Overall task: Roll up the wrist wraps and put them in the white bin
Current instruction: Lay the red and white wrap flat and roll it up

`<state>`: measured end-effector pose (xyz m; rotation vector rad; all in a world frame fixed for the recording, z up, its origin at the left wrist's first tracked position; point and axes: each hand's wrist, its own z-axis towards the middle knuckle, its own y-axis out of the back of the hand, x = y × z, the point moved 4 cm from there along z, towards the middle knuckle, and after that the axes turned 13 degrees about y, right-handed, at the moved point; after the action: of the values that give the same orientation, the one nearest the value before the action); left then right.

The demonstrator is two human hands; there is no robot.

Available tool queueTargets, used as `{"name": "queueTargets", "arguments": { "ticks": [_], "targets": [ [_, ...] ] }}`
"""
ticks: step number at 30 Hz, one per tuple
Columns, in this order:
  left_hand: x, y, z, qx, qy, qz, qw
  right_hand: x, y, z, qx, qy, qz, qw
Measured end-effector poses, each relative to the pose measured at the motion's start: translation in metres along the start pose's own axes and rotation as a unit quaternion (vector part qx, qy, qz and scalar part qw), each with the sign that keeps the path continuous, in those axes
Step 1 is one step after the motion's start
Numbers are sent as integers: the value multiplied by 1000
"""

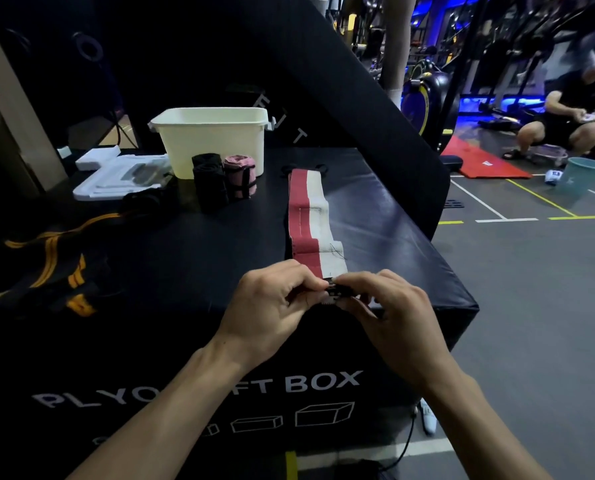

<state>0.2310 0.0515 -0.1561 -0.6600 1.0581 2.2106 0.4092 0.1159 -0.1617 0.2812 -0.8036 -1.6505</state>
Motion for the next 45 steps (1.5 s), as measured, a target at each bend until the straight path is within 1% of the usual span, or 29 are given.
{"name": "queueTargets", "arguments": {
  "ticks": [5, 8, 10, 11, 12, 14, 17, 18, 20, 25, 31, 33, 34, 36, 38, 40, 42, 43, 45],
  "targets": [
    [4, 3, 6, 120, 30, -13, 992, 2, 0, -2, -5, 8, 20, 1000],
    [6, 3, 18, 145, 33, 9, 989, -3, 0, -3, 5, -12, 36, 999],
    [10, -4, 33, 169, 62, 16, 984, -6, 0, -6, 21, -27, 52, 998],
    [12, -9, 41, 194, 76, 31, 978, -7, 1, -7, 28, -28, 61, 997],
    [14, -15, 49, 227, 81, 60, 969, -7, 1, -7, 33, -28, 73, 996],
    [24, -28, 65, 288, 78, 153, 942, -10, 3, -7, 34, -36, 98, 994],
    [50, -42, 79, 349, 97, 287, 887, -11, 3, -7, 41, -38, 119, 991],
    [58, -45, 81, 367, 106, 303, 873, -11, 2, -6, 42, -38, 127, 990],
    [70, -52, 87, 382, 118, 299, 867, -12, 3, -6, 39, -43, 144, 988],
    [87, -68, 115, 376, 142, 301, 865, -17, 1, -2, 32, -62, 185, 980],
    [110, -79, 147, 348, 155, 308, 872, -21, -4, -4, 39, -67, 189, 979],
    [113, -82, 156, 332, 162, 305, 878, -22, -4, -5, 40, -72, 187, 979],
    [114, -82, 160, 321, 165, 291, 886, -23, -4, -6, 40, -74, 187, 979],
    [117, -81, 168, 275, 176, 231, 916, -24, -5, -7, 39, -83, 202, 975],
    [123, -75, 173, 194, 201, 163, 946, -26, -7, -8, 36, -98, 223, 969],
    [128, -68, 175, 105, 209, 145, 961, -29, -8, -9, 32, -107, 228, 967],
    [138, -62, 176, 48, 232, 156, 959, -30, -7, -8, 32, -106, 224, 968],
    [143, -59, 176, 41, 260, 165, 950, -30, -7, -8, 33, -106, 223, 968],
    [147, -56, 175, 54, 303, 181, 934, -29, -6, -8, 38, -109, 222, 968]
  ]
}}
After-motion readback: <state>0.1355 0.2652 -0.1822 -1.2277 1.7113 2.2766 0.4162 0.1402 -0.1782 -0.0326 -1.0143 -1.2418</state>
